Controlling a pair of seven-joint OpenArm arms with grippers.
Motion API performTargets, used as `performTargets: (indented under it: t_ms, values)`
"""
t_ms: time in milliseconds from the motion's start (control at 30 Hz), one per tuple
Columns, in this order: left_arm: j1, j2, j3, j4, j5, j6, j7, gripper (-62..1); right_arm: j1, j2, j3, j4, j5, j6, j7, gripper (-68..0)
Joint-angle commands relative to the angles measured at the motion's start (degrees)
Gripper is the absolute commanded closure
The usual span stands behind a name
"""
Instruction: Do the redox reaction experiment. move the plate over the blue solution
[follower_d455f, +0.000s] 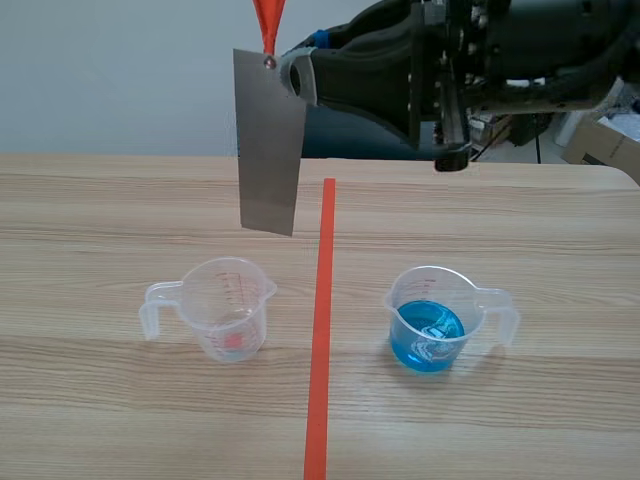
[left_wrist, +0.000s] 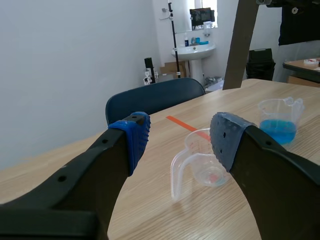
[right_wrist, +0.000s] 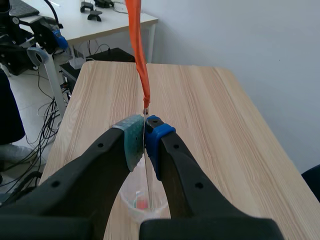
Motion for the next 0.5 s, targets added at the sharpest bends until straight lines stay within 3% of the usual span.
performTargets:
  t_ms: [0, 200, 333, 467]
  values:
    - [-0.46, -0.31, -0.2, 0.37, -0.5, 0.22, -2.62, -29.3, 2.91, 1.77, 0.81, 1.11, 3.74, 0.66, -0.48, -0.6]
    - [-0.46, -2.25, -0.2, 3.32, -0.46, 0.22, -2.62, -17.7, 8.76, 5.6, 0.81, 1.9, 17.55, 0.66, -9.44, -0.6]
    - [-0.48, -2.38, -0.2, 4.83, -0.46, 0.22, -2.62, -16.4, 11.89, 10.58, 0.81, 2.49, 23.85, 0.66, -13.68, -0.6]
    - [-0.48, -2.36, -0.2, 5.57, -0.46, 0.22, -2.25, -16.4, 12.66, 16.5, 0.81, 2.49, 27.39, 0.66, -14.67, -0.6]
